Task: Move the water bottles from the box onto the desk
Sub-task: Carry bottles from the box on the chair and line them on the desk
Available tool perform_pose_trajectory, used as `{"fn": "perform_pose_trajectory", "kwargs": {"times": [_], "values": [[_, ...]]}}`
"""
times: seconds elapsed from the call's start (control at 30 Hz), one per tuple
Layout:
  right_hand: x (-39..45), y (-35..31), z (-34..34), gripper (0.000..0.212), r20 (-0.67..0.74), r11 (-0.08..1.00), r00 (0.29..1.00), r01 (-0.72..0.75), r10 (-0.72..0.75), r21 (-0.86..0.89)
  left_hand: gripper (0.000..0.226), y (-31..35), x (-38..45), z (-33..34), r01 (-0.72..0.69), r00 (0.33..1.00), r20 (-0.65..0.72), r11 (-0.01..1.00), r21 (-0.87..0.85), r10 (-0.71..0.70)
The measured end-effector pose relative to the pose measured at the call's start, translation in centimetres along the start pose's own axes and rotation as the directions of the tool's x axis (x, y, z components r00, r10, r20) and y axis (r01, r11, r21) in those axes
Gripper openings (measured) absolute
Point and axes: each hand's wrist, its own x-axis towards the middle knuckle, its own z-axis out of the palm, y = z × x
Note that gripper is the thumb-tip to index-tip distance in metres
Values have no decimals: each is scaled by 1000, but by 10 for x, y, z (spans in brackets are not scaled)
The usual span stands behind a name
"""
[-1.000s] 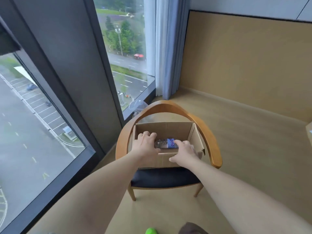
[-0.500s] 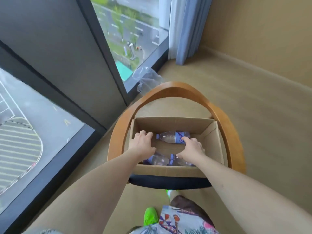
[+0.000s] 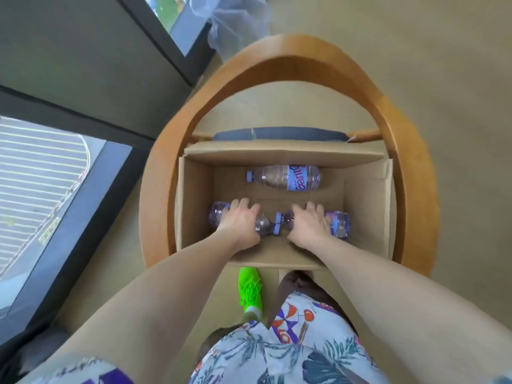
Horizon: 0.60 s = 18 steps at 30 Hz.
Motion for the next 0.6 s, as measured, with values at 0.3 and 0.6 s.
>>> {"fn": "perform_pose_trajectory", "kwargs": {"times": [0.3, 0.6], "values": [[42, 21, 31, 57, -23, 975, 996, -91, 88, -205, 78, -13, 53, 18, -118, 956, 290, 965, 235, 47], [54, 20, 39, 58, -106, 976, 989, -117, 99, -181, 79, -4, 76, 29, -144, 961, 272, 927, 348, 47]]}}
